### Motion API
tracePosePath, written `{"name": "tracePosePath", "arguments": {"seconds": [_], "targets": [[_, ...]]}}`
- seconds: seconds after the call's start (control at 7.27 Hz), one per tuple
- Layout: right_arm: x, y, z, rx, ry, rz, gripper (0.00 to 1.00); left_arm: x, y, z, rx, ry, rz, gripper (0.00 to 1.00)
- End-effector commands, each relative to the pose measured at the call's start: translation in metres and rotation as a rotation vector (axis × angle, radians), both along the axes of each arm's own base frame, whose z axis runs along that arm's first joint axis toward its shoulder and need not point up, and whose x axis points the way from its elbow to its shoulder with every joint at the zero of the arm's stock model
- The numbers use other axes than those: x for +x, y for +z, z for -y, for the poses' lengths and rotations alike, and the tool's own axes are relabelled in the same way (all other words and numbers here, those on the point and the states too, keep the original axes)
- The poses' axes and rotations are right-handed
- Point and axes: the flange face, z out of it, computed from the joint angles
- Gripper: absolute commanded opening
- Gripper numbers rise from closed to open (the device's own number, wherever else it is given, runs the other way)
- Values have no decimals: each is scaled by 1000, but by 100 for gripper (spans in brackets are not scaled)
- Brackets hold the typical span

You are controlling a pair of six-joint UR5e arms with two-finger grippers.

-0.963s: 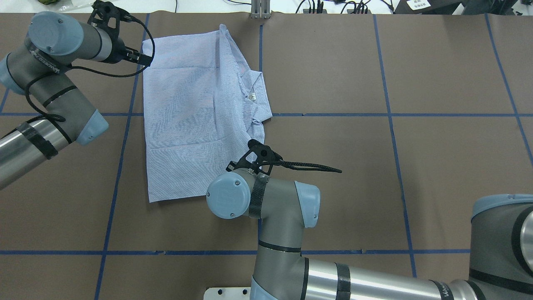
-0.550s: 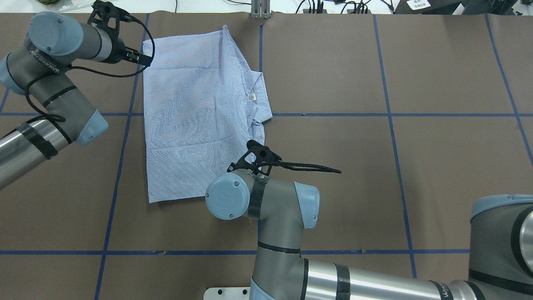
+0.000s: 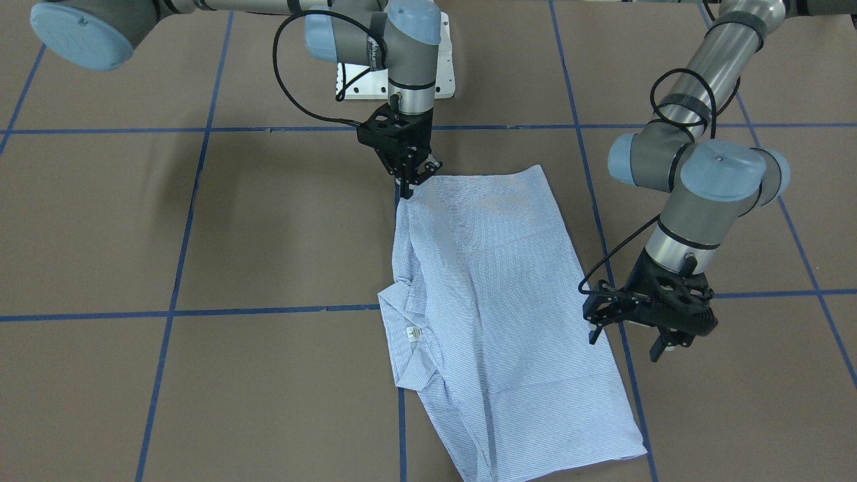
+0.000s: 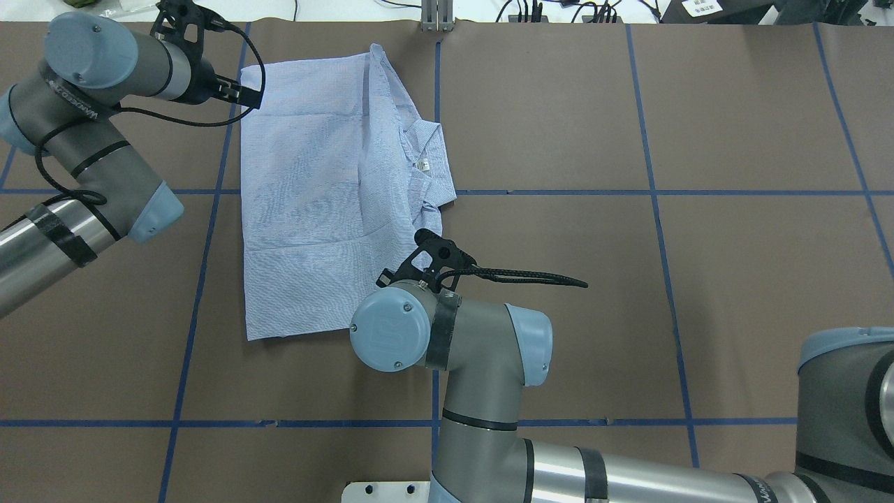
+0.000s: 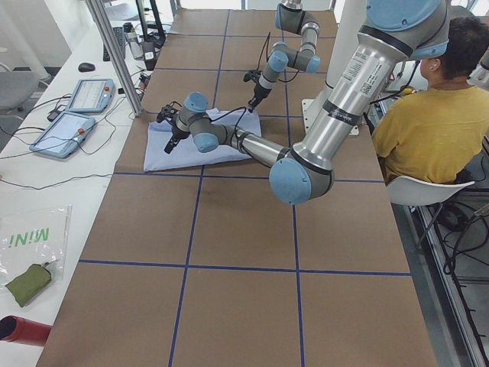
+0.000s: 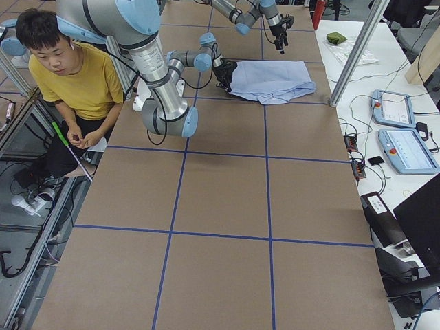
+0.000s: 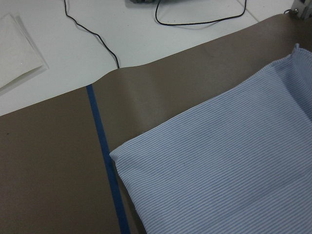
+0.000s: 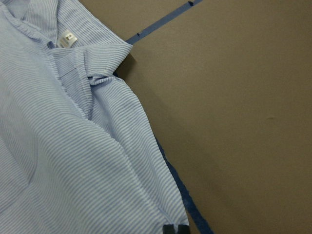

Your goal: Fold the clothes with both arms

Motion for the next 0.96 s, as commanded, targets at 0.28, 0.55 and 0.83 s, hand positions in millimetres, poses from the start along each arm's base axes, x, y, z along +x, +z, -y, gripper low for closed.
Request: {"name": "tracePosePath", "arguments": {"seconds": [0.28, 0.55, 0.83], "targets": [[12, 0, -1, 8, 7, 14, 0, 7, -11, -182, -153, 72, -203, 100], [12, 5, 1, 17, 19, 4, 0, 26, 10, -243, -223, 33, -197, 100], [12, 5, 1, 18, 19, 5, 0, 68, 18, -284, -298, 7, -207, 100]]}}
